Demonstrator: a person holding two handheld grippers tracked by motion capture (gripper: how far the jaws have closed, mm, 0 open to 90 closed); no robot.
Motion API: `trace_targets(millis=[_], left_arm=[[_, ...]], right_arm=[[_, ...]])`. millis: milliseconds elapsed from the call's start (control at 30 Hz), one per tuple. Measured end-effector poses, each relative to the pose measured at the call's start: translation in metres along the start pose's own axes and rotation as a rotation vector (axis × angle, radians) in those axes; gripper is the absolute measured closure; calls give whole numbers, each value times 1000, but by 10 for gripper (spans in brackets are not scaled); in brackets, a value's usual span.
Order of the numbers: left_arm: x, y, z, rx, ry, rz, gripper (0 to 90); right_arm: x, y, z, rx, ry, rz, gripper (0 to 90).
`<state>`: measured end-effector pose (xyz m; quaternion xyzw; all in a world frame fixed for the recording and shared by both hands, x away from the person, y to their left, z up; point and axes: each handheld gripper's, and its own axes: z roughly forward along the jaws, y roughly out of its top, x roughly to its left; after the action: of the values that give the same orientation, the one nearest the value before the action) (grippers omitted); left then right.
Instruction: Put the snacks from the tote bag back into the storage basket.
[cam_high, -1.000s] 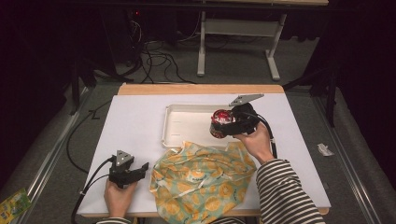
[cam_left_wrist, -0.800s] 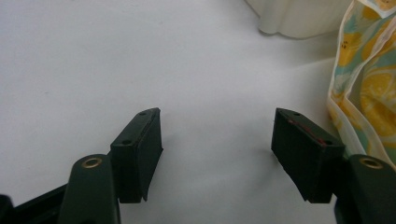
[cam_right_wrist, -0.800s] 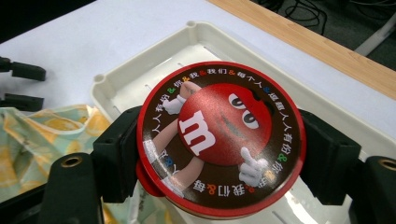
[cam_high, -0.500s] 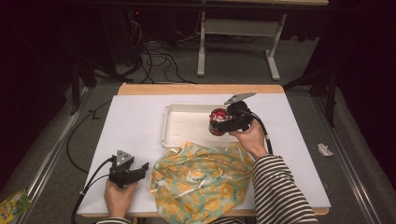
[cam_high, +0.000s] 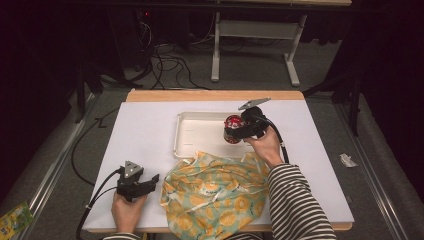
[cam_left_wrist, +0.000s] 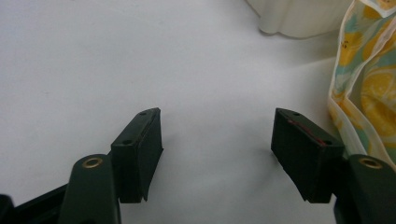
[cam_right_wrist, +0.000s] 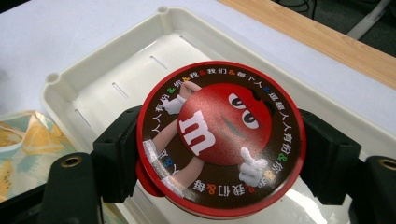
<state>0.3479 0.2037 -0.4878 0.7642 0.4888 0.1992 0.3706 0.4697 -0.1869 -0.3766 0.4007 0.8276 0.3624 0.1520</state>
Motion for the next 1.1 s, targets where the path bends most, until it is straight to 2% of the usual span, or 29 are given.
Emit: trace_targets(millis=[367, 1100], left_arm=[[0, 0, 0, 0, 0, 0, 339], [0, 0, 0, -1, 0, 1, 338]], right_arm=[[-9, 3, 12, 20, -14, 16, 260], [-14, -5, 45, 92, -48, 34, 259]])
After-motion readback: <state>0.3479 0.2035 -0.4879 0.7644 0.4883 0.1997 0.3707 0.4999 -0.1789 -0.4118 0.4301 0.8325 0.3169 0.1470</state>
